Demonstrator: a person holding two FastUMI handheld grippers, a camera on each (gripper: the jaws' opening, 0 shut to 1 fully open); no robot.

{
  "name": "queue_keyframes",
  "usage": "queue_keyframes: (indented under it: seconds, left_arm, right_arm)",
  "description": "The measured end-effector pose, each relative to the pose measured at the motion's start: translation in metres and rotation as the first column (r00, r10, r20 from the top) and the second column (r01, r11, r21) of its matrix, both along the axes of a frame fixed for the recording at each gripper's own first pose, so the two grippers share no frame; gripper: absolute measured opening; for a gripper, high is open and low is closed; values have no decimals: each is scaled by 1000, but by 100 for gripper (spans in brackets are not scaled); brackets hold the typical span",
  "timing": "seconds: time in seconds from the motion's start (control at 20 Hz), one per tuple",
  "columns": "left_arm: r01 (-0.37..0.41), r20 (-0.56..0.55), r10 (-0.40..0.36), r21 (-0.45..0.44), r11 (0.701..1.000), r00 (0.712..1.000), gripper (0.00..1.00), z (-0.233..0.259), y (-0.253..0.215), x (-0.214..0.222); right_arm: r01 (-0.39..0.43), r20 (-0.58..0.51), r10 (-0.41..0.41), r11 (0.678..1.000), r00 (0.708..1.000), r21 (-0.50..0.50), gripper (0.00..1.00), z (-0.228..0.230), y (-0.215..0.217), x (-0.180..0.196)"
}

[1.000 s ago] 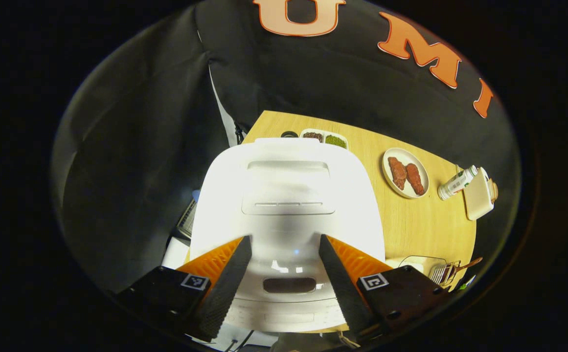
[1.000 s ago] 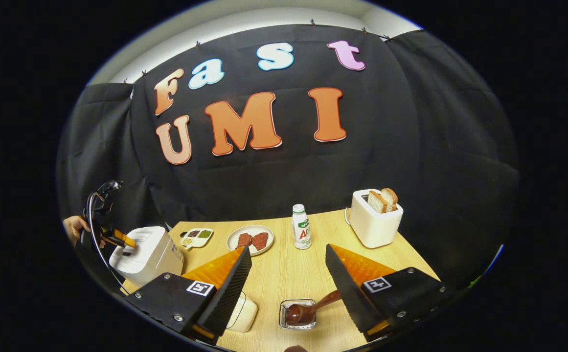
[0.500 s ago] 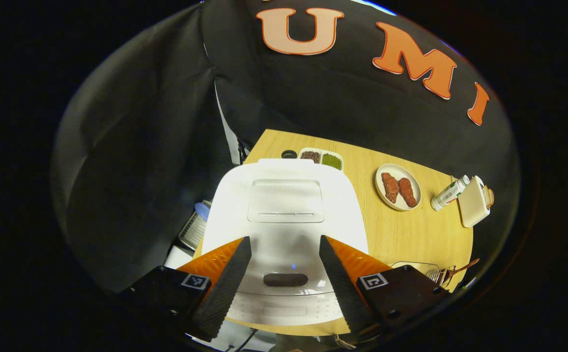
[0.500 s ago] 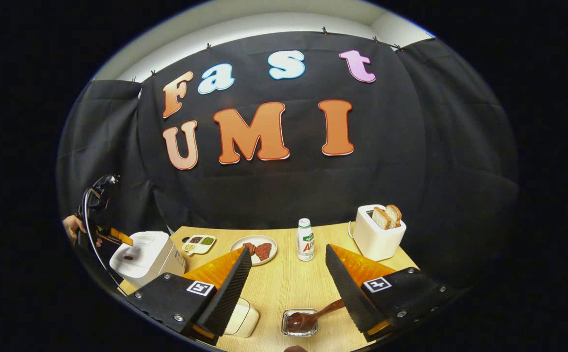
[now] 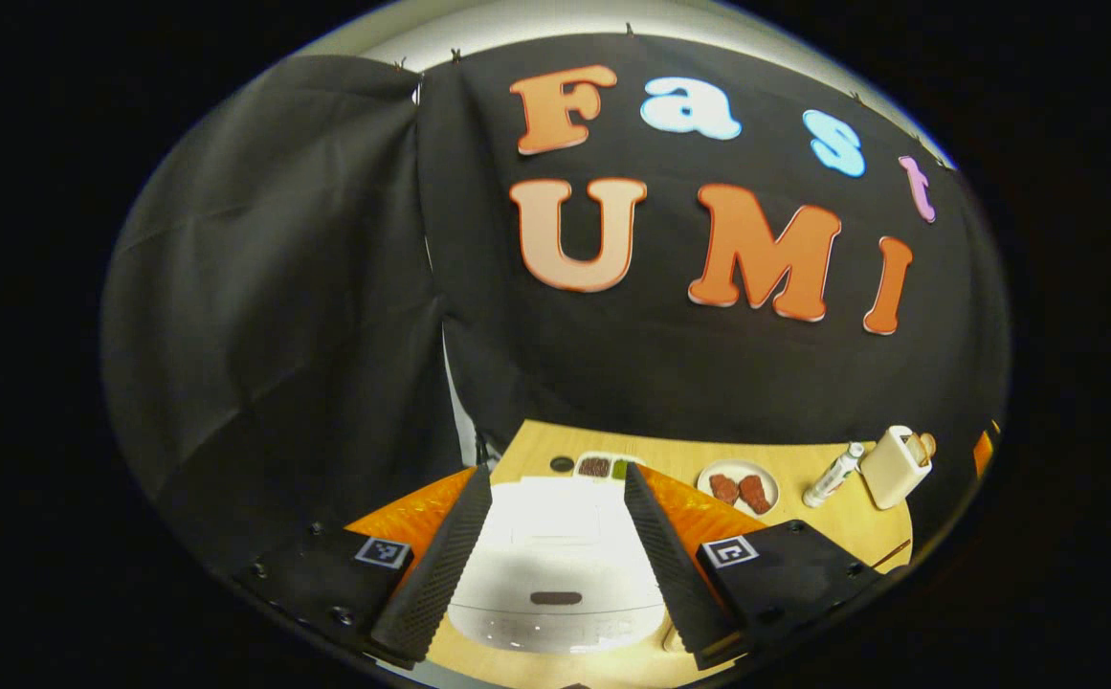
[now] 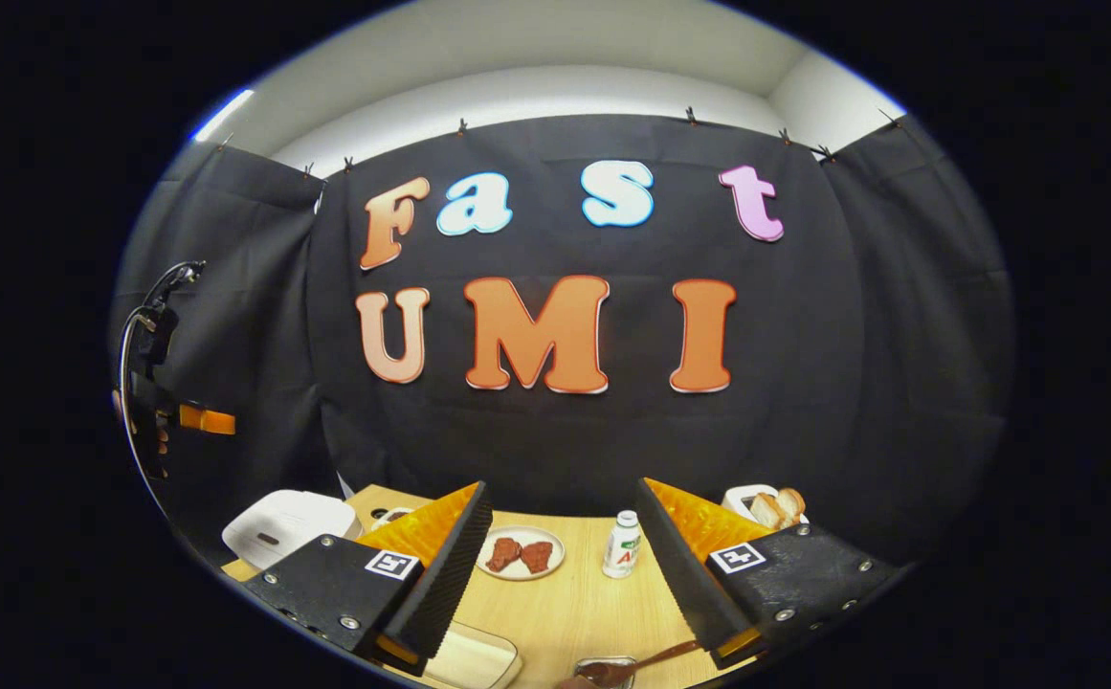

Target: Close the left gripper, press the button to open the rice cooker; take a wooden spoon from the chopstick holder with the right hand, scoop a spoonful of rice and pour it into the rice cooker, then put the wooden spoon back into the chopstick holder.

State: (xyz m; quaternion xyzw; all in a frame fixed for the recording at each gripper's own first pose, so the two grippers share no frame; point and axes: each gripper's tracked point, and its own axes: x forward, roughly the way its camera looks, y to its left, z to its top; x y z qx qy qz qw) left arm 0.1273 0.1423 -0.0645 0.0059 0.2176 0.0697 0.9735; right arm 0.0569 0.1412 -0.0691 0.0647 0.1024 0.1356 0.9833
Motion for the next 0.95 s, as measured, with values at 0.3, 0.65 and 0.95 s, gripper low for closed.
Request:
queue_keyframes:
  seconds: [0.3,0.65,0.95]
  left_arm:
    - [69,321,-70,13,998,945,94,99,-27,-33]
    - [7,439,-50,98,995,897,97,93,-47,-73]
    - [-18,439,-32,109,994,898,98,74,-44,-89]
  right_arm:
    - [-83,167,70,994,983,72,95,75,45,3]
    - [-138,258,123,990,958,39,94,77,96,-10]
    - [-184,228,172,982,958,34,90,62,131,-18]
